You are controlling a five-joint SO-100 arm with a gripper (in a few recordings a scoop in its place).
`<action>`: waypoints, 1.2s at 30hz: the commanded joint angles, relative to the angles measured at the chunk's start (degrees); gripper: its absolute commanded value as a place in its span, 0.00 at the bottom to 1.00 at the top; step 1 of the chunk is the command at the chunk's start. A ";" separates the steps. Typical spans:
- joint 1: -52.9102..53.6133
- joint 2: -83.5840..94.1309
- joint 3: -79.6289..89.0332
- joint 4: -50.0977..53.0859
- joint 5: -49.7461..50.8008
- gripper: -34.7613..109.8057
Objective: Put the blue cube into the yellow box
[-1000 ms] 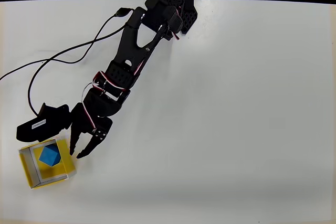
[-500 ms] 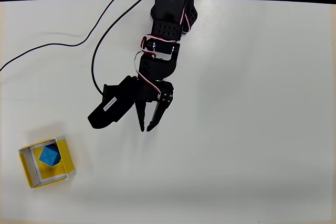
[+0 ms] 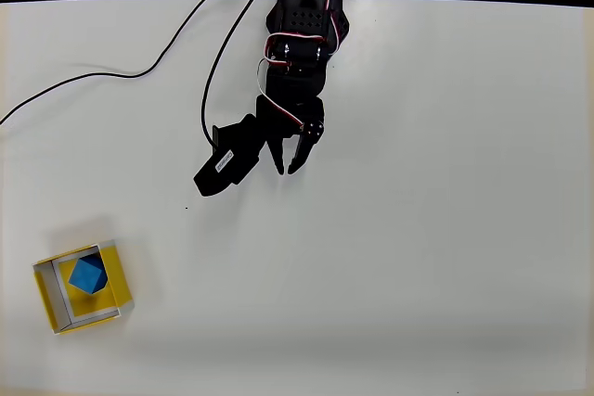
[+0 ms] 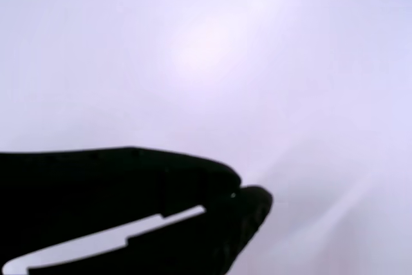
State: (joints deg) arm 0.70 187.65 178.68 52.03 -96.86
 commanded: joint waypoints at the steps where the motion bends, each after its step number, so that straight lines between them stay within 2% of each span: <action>1: 1.05 3.87 1.49 14.50 0.62 0.24; 6: 1.93 3.96 1.49 25.14 -0.79 0.24; 7: 1.49 3.96 1.49 25.84 1.93 0.24; 36: -0.26 3.87 1.49 25.84 4.39 0.24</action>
State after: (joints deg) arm 0.44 190.02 178.68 76.99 -92.11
